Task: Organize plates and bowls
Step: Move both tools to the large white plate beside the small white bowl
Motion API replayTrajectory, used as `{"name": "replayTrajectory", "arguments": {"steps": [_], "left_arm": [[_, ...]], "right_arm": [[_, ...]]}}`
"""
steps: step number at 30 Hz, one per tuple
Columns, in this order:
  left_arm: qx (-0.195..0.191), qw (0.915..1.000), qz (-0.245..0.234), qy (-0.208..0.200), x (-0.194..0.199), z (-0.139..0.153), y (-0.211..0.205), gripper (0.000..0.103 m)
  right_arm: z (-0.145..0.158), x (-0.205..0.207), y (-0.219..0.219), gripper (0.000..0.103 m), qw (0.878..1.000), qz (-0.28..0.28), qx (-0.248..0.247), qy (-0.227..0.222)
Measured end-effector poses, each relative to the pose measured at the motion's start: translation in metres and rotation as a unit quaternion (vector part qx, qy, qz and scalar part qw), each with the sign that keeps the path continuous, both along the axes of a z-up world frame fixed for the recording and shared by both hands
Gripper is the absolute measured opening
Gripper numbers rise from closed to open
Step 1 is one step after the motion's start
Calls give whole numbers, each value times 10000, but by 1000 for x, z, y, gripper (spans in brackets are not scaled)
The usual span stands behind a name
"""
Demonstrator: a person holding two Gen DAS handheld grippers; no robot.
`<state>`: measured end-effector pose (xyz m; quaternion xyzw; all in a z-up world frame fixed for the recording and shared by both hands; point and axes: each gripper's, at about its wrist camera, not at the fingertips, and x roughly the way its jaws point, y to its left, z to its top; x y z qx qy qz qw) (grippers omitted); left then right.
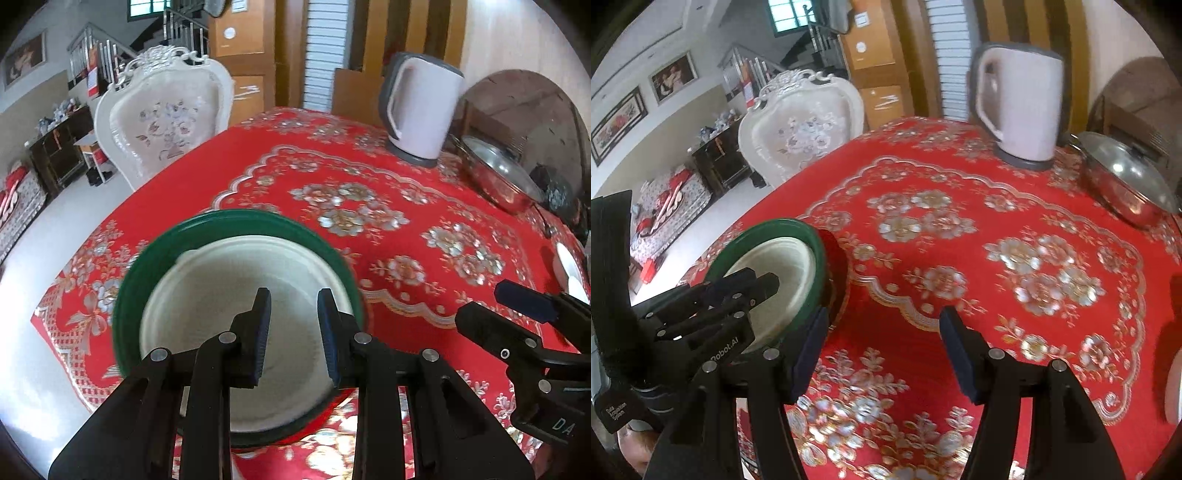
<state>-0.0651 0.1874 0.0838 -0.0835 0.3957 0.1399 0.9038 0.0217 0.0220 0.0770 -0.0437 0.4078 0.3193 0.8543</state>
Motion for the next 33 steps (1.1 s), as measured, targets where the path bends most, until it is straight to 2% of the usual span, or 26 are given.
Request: {"name": "replayTrajectory", "arguments": {"steps": [10, 17, 24, 33], "left_arm": [[27, 9977, -671, 117, 25, -1, -65, 26], [-146, 9895, -1427, 179, 46, 5, -134, 26], [-281, 9716, -2319, 379, 73, 6, -228, 26], [-441, 9554, -2849, 635, 107, 5, -324, 26]], "right_arm": [[-3, 7, -69, 63, 9981, -605, 113, 91], [-4, 8, -140, 63, 9918, -1236, 279, 145], [-1, 5, -244, 68, 9741, -2226, 390, 101], [2, -1, -364, 72, 9381, -3448, 322, 58]]}}
